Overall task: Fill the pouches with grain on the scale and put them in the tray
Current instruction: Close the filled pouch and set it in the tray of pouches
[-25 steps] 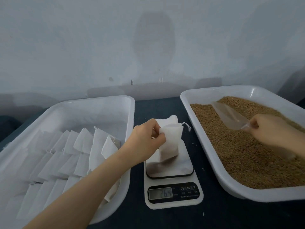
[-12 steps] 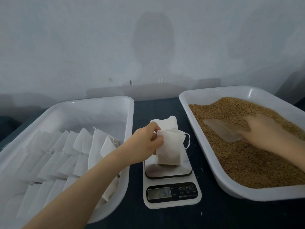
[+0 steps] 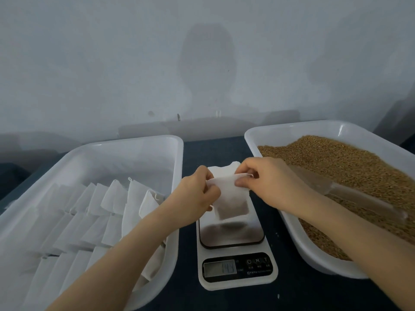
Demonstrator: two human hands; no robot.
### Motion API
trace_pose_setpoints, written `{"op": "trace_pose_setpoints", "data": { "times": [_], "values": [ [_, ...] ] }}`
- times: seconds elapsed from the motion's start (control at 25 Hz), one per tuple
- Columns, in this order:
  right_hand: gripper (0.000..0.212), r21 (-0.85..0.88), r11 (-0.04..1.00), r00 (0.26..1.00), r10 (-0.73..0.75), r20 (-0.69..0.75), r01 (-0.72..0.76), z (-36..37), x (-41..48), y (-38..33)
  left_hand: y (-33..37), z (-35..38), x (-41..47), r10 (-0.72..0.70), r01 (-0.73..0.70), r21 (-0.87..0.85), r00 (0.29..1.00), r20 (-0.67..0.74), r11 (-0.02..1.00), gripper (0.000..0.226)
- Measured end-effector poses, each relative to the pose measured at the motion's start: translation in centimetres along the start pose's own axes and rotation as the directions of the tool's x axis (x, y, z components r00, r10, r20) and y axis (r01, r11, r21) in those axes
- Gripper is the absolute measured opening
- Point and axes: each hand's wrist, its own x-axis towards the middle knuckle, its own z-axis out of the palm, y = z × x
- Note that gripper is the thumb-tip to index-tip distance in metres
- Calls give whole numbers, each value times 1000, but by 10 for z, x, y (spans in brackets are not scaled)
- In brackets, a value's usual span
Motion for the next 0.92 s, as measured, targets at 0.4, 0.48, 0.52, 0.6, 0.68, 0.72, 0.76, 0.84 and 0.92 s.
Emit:
{"op": "trace_pose_setpoints", "data": {
  "times": [0.4,0.48,0.52,0.6,0.68,0.72,0.76,0.84,0.92],
  "values": [
    [10,-32,997,998,-62,30,63,12,-10,14,2,-4,0,-29,19,193,998,52,981,20],
    [10,-6,998,996,-68,51,69,12,-12,16,4,-3,-1,-24,-2,253,995,97,968,28],
    [11,7,998,996,-68,54,68,11,-12,16,5,-3,-1,-17,-8,255,995,98,967,29],
    [13,24,997,996,-70,51,68,11,-11,16,7,-2,-2,-13,-5,231,997,76,973,28],
    [13,31,997,996,-73,47,71,12,-12,16,7,-2,-2,-17,3,206,998,63,979,29],
    [13,32,997,996,-74,47,72,12,-12,16,7,-2,-2,-19,6,199,998,61,980,29],
    [13,36,997,996,-72,48,71,12,-12,17,8,-2,-2,-22,9,196,998,63,980,30],
    [11,43,997,997,-66,49,64,12,-11,17,8,-2,-2,-29,15,198,997,67,980,31],
    [10,43,997,997,-65,46,63,12,-11,18,7,-1,-2,-32,18,194,997,69,981,32]
  ]
}}
